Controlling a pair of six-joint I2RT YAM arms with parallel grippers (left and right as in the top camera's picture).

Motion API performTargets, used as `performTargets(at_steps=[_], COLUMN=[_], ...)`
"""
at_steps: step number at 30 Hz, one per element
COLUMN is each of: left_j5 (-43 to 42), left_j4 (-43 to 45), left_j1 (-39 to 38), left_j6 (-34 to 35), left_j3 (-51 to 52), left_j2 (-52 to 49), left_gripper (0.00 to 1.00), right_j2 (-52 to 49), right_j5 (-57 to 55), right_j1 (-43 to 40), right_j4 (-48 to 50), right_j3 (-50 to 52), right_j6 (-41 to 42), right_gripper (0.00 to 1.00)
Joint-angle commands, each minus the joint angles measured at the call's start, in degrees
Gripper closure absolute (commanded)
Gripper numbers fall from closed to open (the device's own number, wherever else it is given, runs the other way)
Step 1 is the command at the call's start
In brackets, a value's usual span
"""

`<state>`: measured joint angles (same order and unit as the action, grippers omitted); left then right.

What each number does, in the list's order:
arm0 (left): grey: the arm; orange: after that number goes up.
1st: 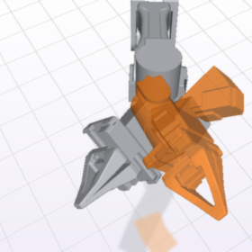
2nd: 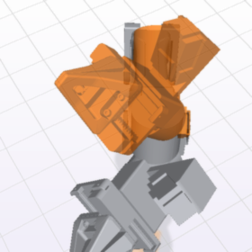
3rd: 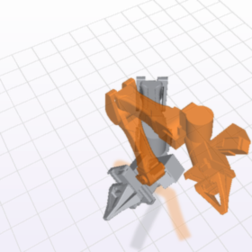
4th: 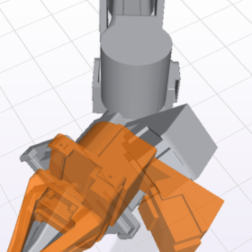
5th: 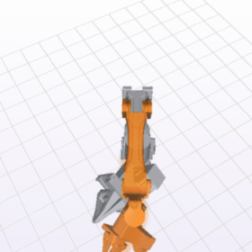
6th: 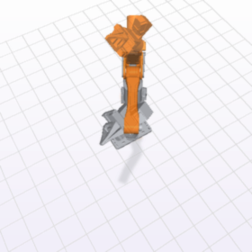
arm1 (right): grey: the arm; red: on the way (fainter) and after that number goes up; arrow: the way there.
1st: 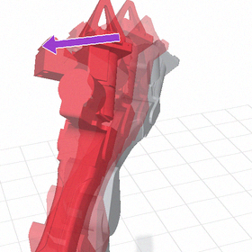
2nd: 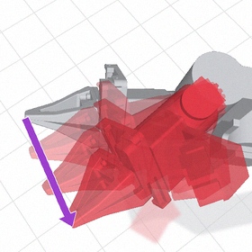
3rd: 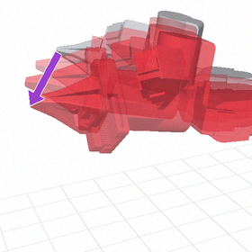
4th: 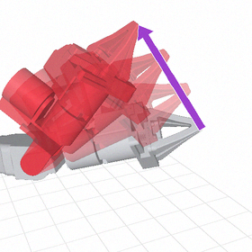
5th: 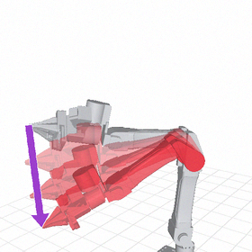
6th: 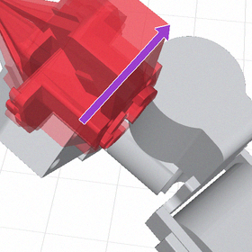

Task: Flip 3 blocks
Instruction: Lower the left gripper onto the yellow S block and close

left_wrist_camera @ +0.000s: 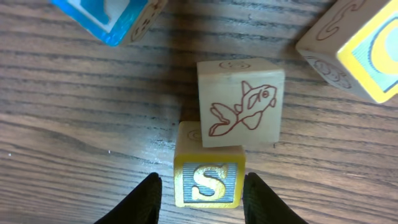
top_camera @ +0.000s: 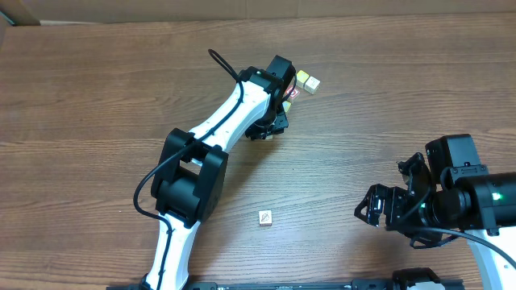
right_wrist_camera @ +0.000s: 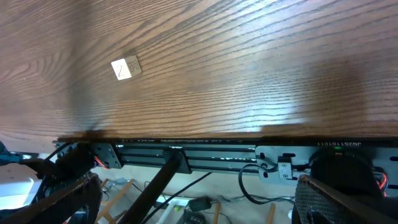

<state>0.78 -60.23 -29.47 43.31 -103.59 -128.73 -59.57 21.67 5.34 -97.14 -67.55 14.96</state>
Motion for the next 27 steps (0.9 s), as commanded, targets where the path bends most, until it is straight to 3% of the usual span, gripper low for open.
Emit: performTargets(at_steps=[1,5,13,20,27], left_j5=[1.3,1.3,1.1,1.1,-1.0], left_j4=[0.3,0.7,1.3,1.3,0.3], left_j1=[0.3,0.3,0.3,0.3,0.4], left_j6=[-1.6,-1.6,-1.6,-1.6,-1.6], left_j3=[-0.7,-0.7,-0.7,-0.7,-0.9], left_j2=[-0.9,-0.9,-1.0,-1.0,-1.0], left_gripper=[0.63,0.69,0.71,0.88,0.96], right_j2=[0.5,0.5,0.5,0.5,0.5], right_j5=[0.5,0.4,0.4,0.4,0.4], right_j1=[0.3,0.3,0.3,0.3,0.3], right_j4=[0.1,0.1,0.1,0.1,0.1], right_j3=[-1.1,-1.1,-1.1,-1.1,-1.1], right_j6=[-0.4,-0.4,-0.4,-0.4,-0.4], right_gripper=[0.0,0.0,0.0,0.0,0.0])
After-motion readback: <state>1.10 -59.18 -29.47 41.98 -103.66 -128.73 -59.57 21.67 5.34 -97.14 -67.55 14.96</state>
